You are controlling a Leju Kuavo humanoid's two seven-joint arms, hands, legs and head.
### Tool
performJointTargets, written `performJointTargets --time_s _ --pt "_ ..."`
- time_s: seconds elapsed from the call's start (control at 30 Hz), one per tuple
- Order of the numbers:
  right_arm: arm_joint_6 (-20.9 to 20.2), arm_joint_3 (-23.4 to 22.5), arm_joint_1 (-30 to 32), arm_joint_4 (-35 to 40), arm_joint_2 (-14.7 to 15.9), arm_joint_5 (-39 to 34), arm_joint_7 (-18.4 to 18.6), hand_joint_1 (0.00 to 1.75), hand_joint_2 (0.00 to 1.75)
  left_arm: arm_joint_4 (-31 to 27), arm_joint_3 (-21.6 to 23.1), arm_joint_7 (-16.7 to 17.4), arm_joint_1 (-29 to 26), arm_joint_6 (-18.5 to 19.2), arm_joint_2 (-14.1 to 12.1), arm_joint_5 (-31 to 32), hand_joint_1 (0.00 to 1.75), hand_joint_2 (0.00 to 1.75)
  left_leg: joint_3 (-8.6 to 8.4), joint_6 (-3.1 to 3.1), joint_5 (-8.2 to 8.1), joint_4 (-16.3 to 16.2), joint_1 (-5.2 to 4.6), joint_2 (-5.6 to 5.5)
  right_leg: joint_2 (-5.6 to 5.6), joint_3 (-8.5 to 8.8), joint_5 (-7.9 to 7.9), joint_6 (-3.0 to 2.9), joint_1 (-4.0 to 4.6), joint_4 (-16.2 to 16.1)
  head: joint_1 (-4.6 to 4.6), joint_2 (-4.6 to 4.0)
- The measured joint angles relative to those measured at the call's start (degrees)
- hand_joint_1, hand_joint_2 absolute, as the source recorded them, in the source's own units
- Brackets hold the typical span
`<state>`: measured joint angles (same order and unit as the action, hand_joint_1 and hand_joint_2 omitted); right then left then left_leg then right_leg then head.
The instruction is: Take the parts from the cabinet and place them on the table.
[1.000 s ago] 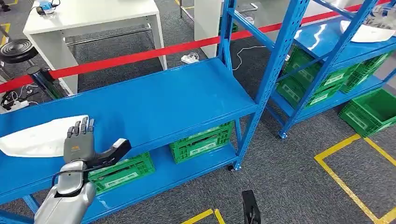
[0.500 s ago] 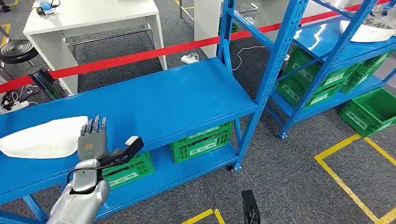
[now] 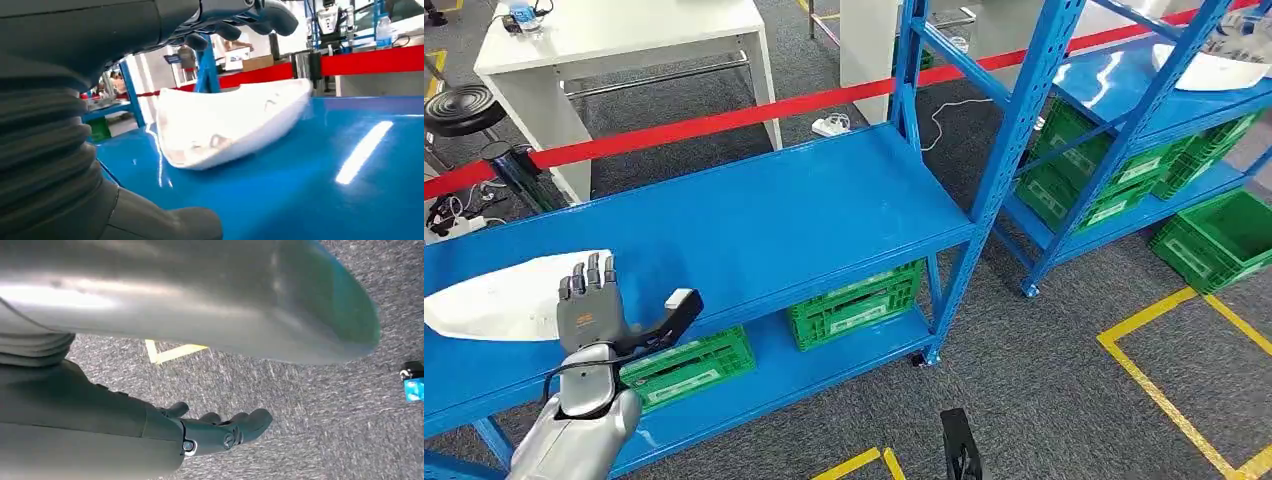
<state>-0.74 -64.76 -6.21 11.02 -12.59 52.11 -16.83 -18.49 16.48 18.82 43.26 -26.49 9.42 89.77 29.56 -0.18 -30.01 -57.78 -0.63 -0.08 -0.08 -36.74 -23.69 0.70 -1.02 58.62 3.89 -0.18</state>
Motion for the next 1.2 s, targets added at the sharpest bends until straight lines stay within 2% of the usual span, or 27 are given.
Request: performJointTargets --time_s 0.4,0.83,1.07,1.2 --pt "0.4 0.0 -0.2 0.0 0.0 -0.2 -1.7 0.0 0.0 0.7 -0.2 1.2 0.1 -0.5 -5.8 0.0 0.0 1.75 0.0 -0.01 0.01 0.0 0.01 -0.02 -0.03 0.0 0.0 0.0 0.01 0.0 0.0 0.0" --pt "0.9 -0.1 -0.4 0.0 0.0 -1.7 -3.2 0.0 0.0 1.1 -0.9 0.6 -0.5 -3.7 -8.6 0.0 0.0 1.75 0.0 -0.01 0.01 0.0 0.01 -0.01 -0.02 -0.01 0.0 0.0 0.01 0.0 0.0 0.0" --pt "0.9 -0.2 -0.4 0.0 0.0 -2.0 -3.8 0.0 0.0 0.9 -1.1 -0.1 -1.1 -6.3 -9.5 0.0 0.0 1.75 0.0 -0.01 0.01 0.0 0.01 -0.01 -0.02 0.0 0.0 0.0 0.01 0.0 0.0 0.0" --pt "0.9 -0.2 -0.4 0.0 0.0 -2.0 -3.8 0.0 0.0 0.9 -1.1 -0.4 -1.3 -6.5 -9.7 0.0 0.0 1.75 0.0 -0.01 0.01 0.0 0.01 -0.01 -0.02 0.0 0.0 0.0 0.01 0.0 0.0 0.0"
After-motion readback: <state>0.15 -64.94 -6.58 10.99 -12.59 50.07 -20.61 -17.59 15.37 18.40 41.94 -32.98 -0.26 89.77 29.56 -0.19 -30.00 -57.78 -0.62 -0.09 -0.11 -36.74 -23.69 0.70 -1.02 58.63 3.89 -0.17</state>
